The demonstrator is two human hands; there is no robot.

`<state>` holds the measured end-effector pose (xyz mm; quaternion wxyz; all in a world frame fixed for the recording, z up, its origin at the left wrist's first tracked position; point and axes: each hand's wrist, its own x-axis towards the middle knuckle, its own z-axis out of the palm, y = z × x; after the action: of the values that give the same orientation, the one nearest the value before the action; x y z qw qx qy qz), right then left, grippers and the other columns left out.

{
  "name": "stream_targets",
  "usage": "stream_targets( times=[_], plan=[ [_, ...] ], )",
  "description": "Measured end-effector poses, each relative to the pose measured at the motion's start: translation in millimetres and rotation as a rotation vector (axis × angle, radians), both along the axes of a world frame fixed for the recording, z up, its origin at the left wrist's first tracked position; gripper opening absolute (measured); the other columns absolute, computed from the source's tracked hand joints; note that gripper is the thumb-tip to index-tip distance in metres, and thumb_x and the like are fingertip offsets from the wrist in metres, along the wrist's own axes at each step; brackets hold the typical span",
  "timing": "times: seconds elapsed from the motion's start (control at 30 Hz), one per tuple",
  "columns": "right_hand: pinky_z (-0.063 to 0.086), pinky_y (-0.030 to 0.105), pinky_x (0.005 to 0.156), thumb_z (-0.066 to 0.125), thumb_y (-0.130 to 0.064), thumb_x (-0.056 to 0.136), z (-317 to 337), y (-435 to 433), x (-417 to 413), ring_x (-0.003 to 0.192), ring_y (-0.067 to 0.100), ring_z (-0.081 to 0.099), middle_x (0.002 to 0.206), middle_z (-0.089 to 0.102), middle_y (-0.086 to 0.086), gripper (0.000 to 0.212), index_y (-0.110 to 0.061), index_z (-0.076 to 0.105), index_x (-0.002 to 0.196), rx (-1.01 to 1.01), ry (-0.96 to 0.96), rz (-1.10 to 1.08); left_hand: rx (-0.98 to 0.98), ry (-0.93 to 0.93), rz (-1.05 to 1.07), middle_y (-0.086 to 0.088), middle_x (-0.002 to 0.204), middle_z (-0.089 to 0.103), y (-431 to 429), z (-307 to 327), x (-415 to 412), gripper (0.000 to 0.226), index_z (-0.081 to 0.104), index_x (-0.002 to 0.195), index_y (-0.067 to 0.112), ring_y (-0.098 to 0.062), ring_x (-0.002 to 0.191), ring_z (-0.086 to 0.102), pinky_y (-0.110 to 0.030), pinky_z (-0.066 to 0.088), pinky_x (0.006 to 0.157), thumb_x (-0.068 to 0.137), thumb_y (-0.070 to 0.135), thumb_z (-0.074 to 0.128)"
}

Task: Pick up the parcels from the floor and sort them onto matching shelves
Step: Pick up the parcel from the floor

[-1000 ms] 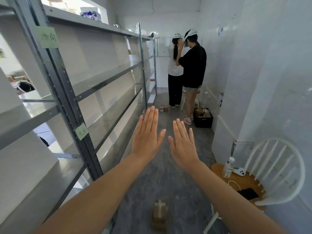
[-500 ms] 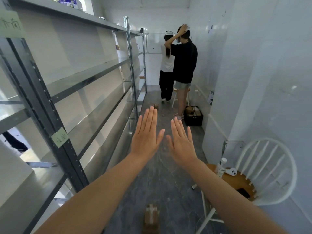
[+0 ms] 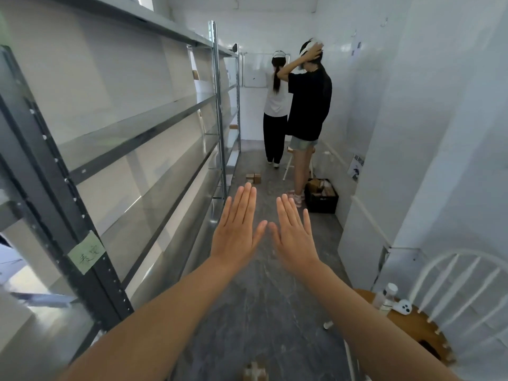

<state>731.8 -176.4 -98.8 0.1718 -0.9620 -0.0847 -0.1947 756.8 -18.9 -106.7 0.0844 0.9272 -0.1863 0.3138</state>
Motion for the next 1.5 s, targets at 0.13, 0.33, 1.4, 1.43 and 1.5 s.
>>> stream_targets(
  times=[0.13,0.33,1.4,1.43,1.5],
  plan=[
    [-0.011,0.041,0.125,0.019,-0.039,0.108,2,21,35,0.152,0.009,-0.017,0.168,-0.008,-0.002,0.060,-0.016,-0.001,0.160,0.016,0.005,0.000,-0.009,-0.005,-0.003,-0.010,0.173,0.004,16,0,38,0.075,0.006,0.163,0.006,-0.021,0.160,0.001,-0.037,-0.002,0.130,0.107,0.050,0.025],
    [-0.012,0.040,0.124,0.015,-0.040,0.107,-5,39,76,0.152,0.011,-0.015,0.168,-0.008,-0.001,0.061,-0.015,-0.001,0.160,-0.008,0.035,-0.042,-0.005,-0.006,-0.059,-0.012,0.173,0.005,25,-3,84,0.073,0.010,0.163,0.004,-0.020,0.160,0.001,-0.035,-0.005,0.130,0.107,0.048,0.027],
    [-0.007,0.043,0.124,0.022,-0.032,0.108,-267,-14,116,0.155,0.013,-0.004,0.169,0.003,0.001,0.058,-0.012,0.005,0.160,0.017,0.599,-0.017,-0.253,0.584,0.137,-0.012,0.173,0.007,-26,-251,108,0.072,0.008,0.163,0.003,-0.023,0.160,0.002,-0.040,-0.002,0.130,0.107,0.045,0.023],
    [-0.007,0.044,0.124,0.022,-0.033,0.108,-283,-16,115,0.155,0.013,-0.005,0.169,0.002,0.001,0.058,-0.012,0.005,0.160,0.012,0.635,-0.022,-0.278,0.620,0.157,-0.012,0.173,0.006,-24,-265,105,0.071,0.006,0.163,0.004,-0.022,0.160,0.001,-0.038,-0.005,0.130,0.107,0.044,0.023],
    [-0.007,0.044,0.125,0.021,-0.033,0.108,-315,-18,111,0.155,0.013,-0.005,0.169,0.001,0.001,0.058,-0.012,0.004,0.160,0.000,0.692,-0.026,-0.303,0.681,0.182,-0.012,0.173,0.005,-20,-296,98,0.072,0.006,0.163,0.004,-0.022,0.160,0.000,-0.034,-0.009,0.127,0.106,0.045,0.021]
  ],
)
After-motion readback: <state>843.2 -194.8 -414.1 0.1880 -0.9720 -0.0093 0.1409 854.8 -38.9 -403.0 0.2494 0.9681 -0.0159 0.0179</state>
